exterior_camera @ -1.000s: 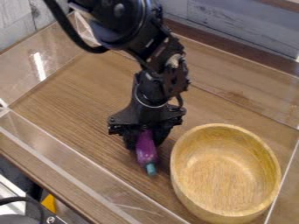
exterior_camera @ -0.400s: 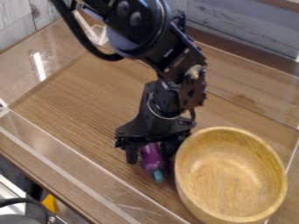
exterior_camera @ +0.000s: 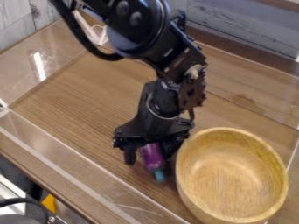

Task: Remove the purple eggplant from inside the brown bowl and put it on the table

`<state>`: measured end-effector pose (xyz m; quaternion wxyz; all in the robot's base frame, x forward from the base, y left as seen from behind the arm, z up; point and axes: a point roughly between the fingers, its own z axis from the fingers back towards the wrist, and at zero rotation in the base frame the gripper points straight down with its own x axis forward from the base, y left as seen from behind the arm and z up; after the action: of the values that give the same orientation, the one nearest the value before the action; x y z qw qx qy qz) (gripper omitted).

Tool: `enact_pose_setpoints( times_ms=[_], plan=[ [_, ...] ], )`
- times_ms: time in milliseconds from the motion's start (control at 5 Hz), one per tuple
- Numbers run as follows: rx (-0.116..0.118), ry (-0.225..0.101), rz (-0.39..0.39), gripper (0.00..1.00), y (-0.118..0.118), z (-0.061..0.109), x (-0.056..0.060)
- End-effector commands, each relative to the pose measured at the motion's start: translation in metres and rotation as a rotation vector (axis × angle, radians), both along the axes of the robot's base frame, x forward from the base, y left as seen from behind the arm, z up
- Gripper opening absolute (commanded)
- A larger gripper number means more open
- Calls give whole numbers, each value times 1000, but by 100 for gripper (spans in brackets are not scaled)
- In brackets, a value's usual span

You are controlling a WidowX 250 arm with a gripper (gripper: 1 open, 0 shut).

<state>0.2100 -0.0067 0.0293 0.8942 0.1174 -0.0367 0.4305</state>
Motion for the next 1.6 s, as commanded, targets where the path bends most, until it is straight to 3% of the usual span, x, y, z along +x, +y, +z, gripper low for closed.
enact_pose_setpoints(
  times_ms=[0, 200, 600, 1000, 1400],
  plan=[
    [-6, -50, -26, 100, 0, 7, 11],
    [-6, -46, -55, 100, -1, 3, 13],
    [1, -37, 62, 100, -12, 7, 9],
    [5, -29, 66, 100, -2, 0, 7],
    [12, -19, 83, 100, 11, -9, -9]
  ],
)
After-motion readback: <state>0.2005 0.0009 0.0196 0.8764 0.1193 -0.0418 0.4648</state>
